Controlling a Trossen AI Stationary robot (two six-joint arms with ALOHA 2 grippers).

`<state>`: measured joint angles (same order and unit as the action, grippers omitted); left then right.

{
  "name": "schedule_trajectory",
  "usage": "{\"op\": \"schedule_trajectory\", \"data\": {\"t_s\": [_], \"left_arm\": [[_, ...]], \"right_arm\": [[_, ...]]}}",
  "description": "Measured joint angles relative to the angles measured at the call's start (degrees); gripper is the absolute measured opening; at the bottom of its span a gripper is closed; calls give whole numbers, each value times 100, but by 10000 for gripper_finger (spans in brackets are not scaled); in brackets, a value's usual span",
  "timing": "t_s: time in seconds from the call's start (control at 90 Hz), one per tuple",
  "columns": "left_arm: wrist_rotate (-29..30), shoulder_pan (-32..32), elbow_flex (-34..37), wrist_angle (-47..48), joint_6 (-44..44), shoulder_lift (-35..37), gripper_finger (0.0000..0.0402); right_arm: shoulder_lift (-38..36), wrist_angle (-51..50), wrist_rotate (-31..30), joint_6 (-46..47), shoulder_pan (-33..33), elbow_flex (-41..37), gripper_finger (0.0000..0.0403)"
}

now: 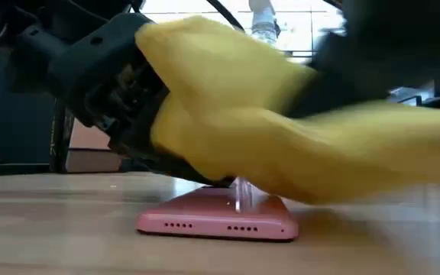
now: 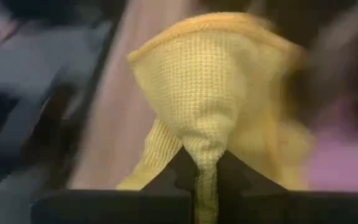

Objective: Apply microfiber cloth
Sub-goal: Wipe the back of the cellphone using the microfiber cloth

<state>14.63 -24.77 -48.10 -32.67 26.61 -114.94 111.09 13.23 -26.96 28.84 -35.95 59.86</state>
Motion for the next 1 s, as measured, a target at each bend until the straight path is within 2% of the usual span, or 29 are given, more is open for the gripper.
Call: {"op": "schedule_trajectory", "data": {"t_s": [0.067,0.2,0.333,0.444,0.533,0.622,0.667,0.722,0.878,1.0], "left_arm": [[-19,-1,0,0,2,-1,182],[-36,-4,2,2,-5,-1,182],[-35,-4,4,-4,3,-1,182],[-69,-9,4,-4,104,-1,182],[-118,-4,0,-7,155,-6,182],[-124,0,0,-2,155,-6,182],[-122,0,1,0,153,-6,182],[-112,0,2,-4,153,-6,182],[-101,7,27,147,107,223,182],[-92,-19,44,481,-9,732,182]], "right_arm": [[68,-30,-264,-12,98,-4,4],[389,155,-227,218,260,-2,4],[825,852,-190,345,220,0,4],[1100,1528,342,445,126,15,4],[1145,1515,939,749,24,33,4],[1074,1087,1575,882,-137,44,4],[1016,991,1487,830,-232,25,4],[829,632,1679,734,-292,24,4],[185,-399,1590,564,-410,-17,4],[-218,-1232,1012,671,-462,-2,4]]}}
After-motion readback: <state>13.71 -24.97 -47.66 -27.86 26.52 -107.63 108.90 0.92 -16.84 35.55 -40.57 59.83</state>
